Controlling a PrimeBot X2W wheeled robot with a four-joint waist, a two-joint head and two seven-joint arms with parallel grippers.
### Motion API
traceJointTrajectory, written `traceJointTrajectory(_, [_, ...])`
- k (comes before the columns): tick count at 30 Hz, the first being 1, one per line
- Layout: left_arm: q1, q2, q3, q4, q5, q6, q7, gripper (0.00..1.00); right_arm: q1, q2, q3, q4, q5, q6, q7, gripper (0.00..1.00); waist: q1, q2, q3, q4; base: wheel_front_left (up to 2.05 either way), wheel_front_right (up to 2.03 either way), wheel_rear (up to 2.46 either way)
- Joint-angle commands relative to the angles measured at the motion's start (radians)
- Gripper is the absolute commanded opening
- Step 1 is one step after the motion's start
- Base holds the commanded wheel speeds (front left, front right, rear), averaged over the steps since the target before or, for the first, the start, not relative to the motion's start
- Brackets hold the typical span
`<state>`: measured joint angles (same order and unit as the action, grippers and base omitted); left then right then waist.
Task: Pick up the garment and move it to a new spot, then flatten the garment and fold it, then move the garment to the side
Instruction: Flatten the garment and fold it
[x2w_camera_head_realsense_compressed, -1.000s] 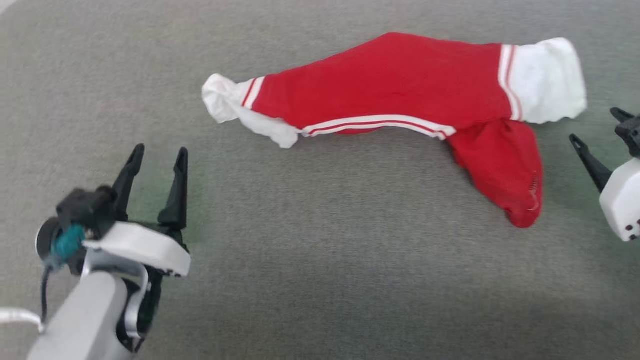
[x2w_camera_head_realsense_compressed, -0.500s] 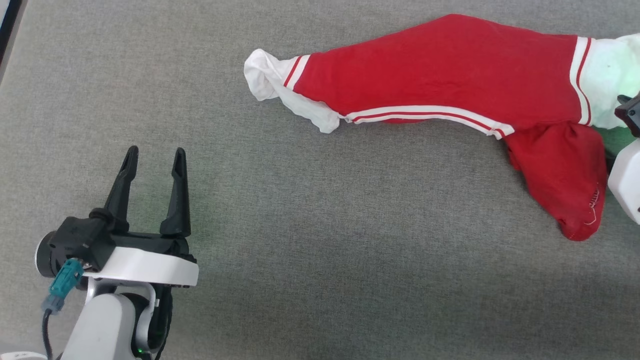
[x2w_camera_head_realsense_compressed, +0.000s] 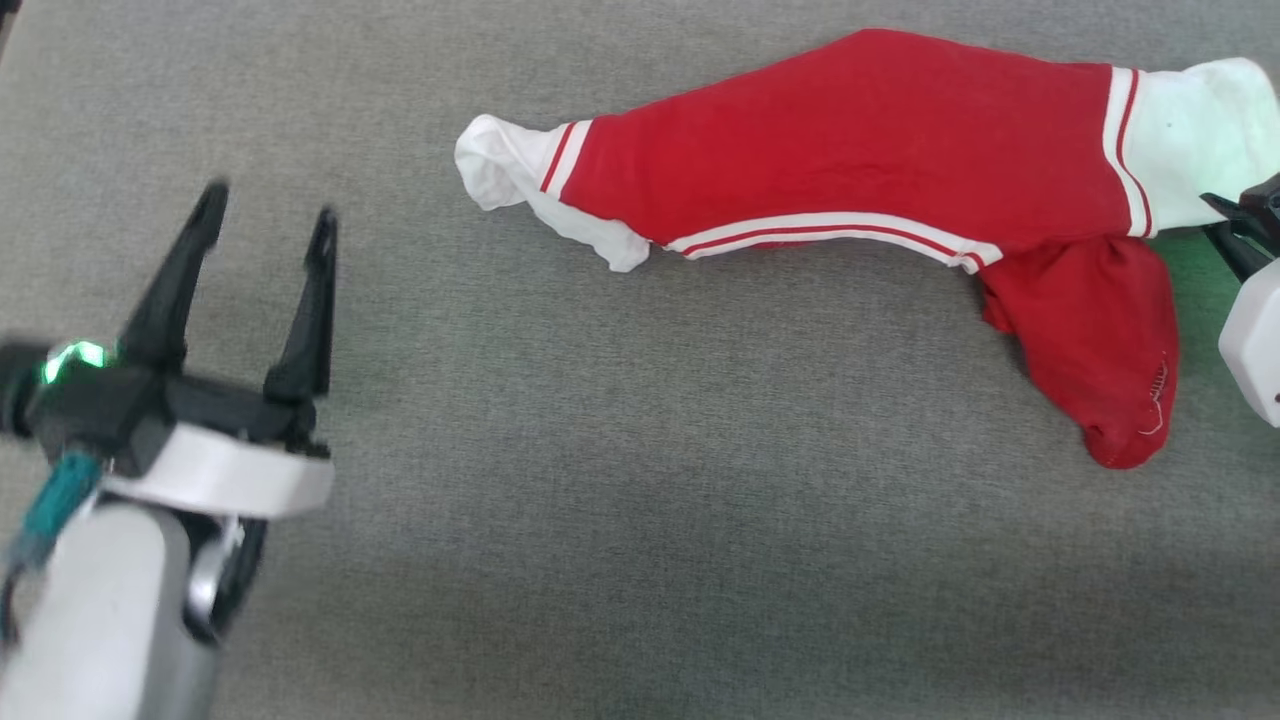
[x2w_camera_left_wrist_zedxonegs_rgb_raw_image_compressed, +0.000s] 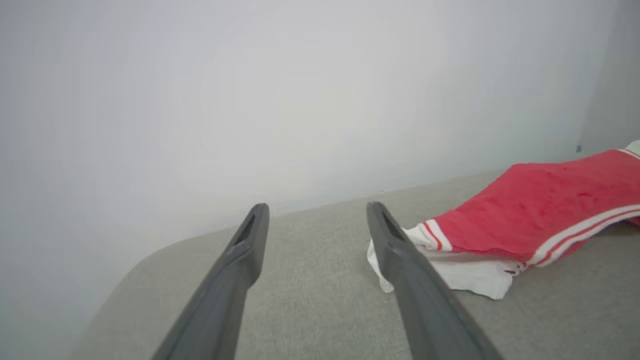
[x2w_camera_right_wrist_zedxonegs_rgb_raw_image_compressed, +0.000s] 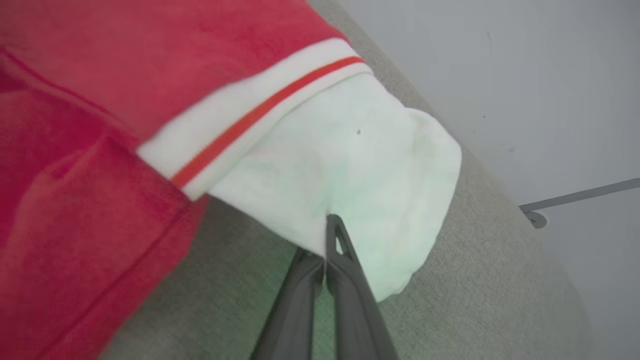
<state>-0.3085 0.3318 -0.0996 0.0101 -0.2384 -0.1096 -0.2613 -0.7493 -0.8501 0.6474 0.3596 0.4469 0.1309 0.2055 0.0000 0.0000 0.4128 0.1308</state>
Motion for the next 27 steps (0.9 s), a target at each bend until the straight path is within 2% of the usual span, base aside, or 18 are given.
traceJointTrajectory(1, [-0.069, 0.064, -0.053, 0.004, 0.001, -0.015, 0.017, 1.0, -0.017, 0.008, -0.007, 0.0, 0.003, 0.0, -0.005, 0.0, 0.0, 0.0, 0.002, -0.009, 0.0, 0.0, 0.0])
traceJointTrajectory(2, [-0.101, 0.103, -0.09, 0.008, -0.008, -0.02, 0.043, 1.0, -0.017, 0.01, -0.011, -0.003, 0.005, 0.0, -0.001, 0.0, 0.0, 0.0, 0.003, -0.013, 0.0, 0.0, 0.0])
traceJointTrajectory(4, [-0.177, 0.211, -0.23, -0.002, -0.067, -0.021, 0.108, 1.0, -0.024, 0.013, -0.014, -0.01, 0.009, 0.0, 0.001, 0.0, 0.0, 0.0, 0.01, -0.024, 0.0, 0.0, 0.0])
traceJointTrajectory(5, [-0.177, 0.211, -0.23, -0.002, -0.067, -0.021, 0.108, 1.0, -0.024, 0.013, -0.014, -0.01, 0.009, 0.0, 0.001, 0.0, 0.0, 0.0, 0.01, -0.024, 0.0, 0.0, 0.0])
traceJointTrajectory(8, [-0.321, 0.39, -0.452, -0.018, -0.207, -0.018, 0.223, 1.0, -0.04, 0.018, -0.019, -0.029, 0.009, 0.0, 0.014, 0.0, 0.0, 0.0, 0.029, -0.041, 0.0, 0.0, 0.0])
traceJointTrajectory(10, [-0.418, 0.48, -0.6, -0.02, -0.299, -0.019, 0.286, 1.0, -0.05, 0.02, -0.021, -0.046, 0.005, 0.0, 0.018, 0.0, 0.0, 0.0, 0.046, -0.054, 0.0, 0.0, 0.0])
traceJointTrajectory(12, [-0.526, 0.54, -0.711, -0.005, -0.364, -0.019, 0.322, 1.0, -0.061, 0.026, -0.024, -0.057, 0.0, 0.0, 0.022, 0.0, 0.0, 0.0, 0.065, -0.065, 0.0, 0.0, 0.0])
traceJointTrajectory(14, [-0.623, 0.568, -0.808, 0.024, -0.412, -0.019, 0.339, 1.0, -0.068, 0.028, -0.028, -0.068, -0.002, 0.0, 0.026, 0.0, 0.0, 0.0, 0.082, -0.072, 0.0, 0.0, 0.0])
traceJointTrajectory(18, [-0.795, 0.57, -0.99, 0.115, -0.477, -0.019, 0.347, 1.0, -0.082, 0.034, -0.028, -0.087, -0.01, 0.0, 0.036, 0.0, 0.0, 0.0, 0.114, -0.078, 0.0, 0.0, 0.0])
traceJointTrajectory(21, [-0.912, 0.566, -1.124, 0.183, -0.472, -0.019, 0.348, 1.0, -0.09, 0.039, -0.027, -0.1, -0.017, 0.0, 0.047, 0.0, 0.0, 0.0, 0.137, -0.083, 0.0, 0.0, 0.0])
traceJointTrajectory(23, [-0.968, 0.545, -1.159, 0.22, -0.491, -0.019, 0.329, 1.0, -0.097, 0.043, -0.025, -0.107, -0.019, 0.0, 0.05, 0.0, 0.0, 0.0, 0.148, -0.085, 0.0, 0.0, 0.0])
traceJointTrajectory(27, [-1.014, 0.518, -1.181, 0.262, -0.452, -0.019, 0.322, 1.0, -0.102, 0.052, -0.019, -0.113, -0.022, 0.0, 0.058, 0.0, 0.0, 0.0, 0.164, -0.086, 0.0, 0.0, 0.0])
